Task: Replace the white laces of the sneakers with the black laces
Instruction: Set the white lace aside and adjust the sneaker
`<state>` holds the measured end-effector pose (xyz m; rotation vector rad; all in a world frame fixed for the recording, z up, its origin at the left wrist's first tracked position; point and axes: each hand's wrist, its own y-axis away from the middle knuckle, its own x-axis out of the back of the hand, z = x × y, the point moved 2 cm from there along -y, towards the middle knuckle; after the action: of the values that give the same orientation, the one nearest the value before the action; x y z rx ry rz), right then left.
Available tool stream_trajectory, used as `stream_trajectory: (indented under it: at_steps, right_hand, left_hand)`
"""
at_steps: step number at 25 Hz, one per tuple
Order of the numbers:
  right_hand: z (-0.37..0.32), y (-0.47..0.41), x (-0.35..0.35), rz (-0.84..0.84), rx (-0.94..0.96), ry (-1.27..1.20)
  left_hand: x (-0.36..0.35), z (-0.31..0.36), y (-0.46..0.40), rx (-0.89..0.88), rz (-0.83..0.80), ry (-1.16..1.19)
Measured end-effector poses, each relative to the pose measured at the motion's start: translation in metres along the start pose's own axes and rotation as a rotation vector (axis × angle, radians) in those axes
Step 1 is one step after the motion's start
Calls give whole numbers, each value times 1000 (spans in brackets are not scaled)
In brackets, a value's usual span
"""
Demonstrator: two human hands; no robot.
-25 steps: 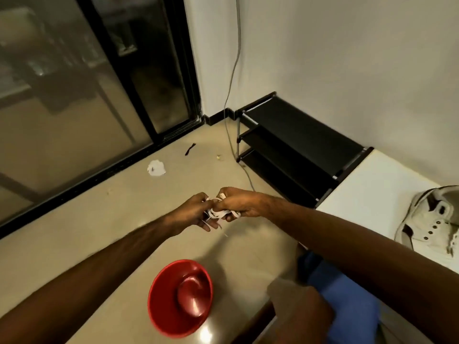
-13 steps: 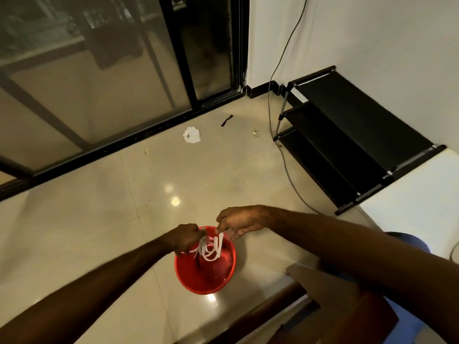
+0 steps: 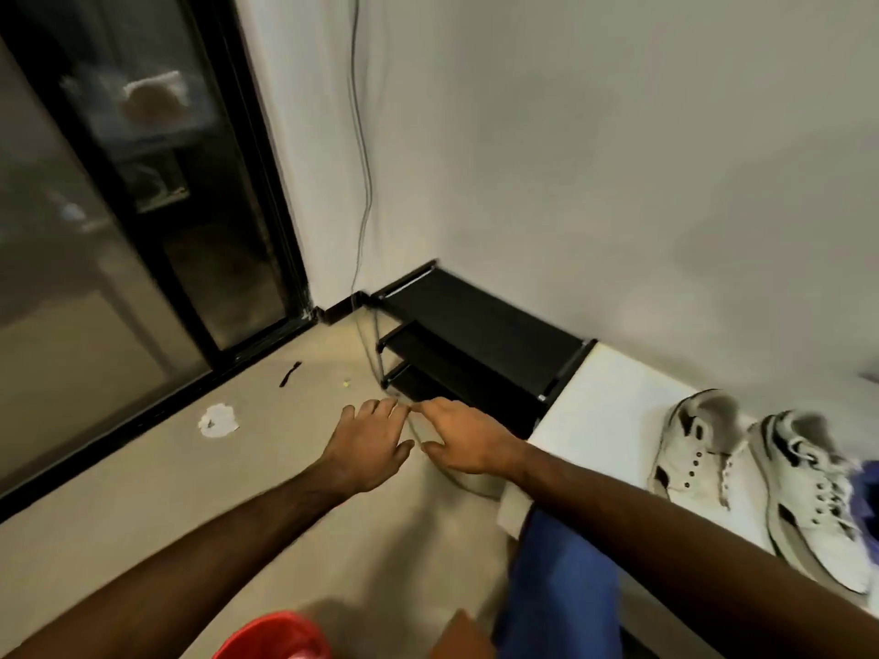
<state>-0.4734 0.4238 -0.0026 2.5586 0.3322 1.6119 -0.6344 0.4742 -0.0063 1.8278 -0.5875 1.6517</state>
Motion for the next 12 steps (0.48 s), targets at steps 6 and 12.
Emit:
stream_trajectory:
  at_steps: [6, 12]
  right_hand:
    - [137, 128, 88, 348, -292, -49]
    - [283, 293, 74, 572, -651, -189]
  left_hand:
    - [81, 171, -99, -282, 133, 15]
    - [71, 381, -142, -640, 105, -71]
